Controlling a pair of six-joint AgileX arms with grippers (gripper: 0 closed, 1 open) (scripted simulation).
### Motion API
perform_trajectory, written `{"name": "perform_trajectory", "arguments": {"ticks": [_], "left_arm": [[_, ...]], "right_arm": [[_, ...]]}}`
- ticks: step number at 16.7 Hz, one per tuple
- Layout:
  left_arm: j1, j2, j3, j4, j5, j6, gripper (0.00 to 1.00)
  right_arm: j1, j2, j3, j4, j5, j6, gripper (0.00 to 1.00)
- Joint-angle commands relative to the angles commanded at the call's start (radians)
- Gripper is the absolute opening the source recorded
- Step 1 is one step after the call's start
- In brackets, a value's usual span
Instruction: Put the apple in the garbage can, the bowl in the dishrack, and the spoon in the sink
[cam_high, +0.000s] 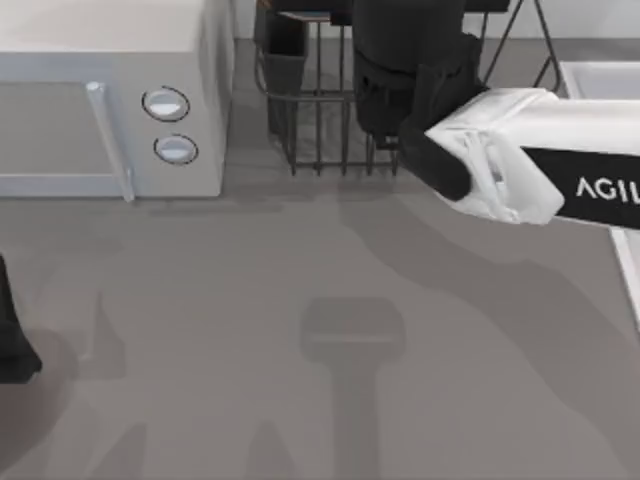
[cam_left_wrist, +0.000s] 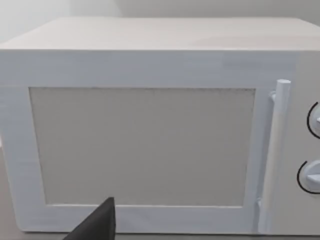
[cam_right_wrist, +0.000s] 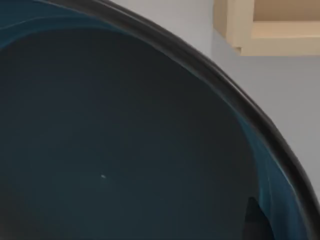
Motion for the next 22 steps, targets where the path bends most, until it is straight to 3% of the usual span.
{"name": "perform_trajectory", "arguments": {"ticks": [3, 8, 21, 22], "left_arm": [[0.0, 0.0, 0.0, 0.0, 0.0, 0.0, 1.0], [0.0, 0.0, 0.0, 0.0, 0.0, 0.0, 1.0], [0.0, 0.0, 0.0, 0.0, 0.0, 0.0, 1.0], [0.0, 0.0, 0.0, 0.0, 0.0, 0.0, 1.0]], "right_arm": [[-0.069, 0.082, -0.023, 0.095, -0.066, -0.001, 0.0], [-0.078, 0.091, -0.026, 0.106, -0.076, -0.001, 0.0], [-0.078, 0.091, -0.026, 0.106, -0.076, -0.001, 0.98], [-0.078, 0.091, -0.026, 0.106, -0.076, -0.001, 1.0]]}}
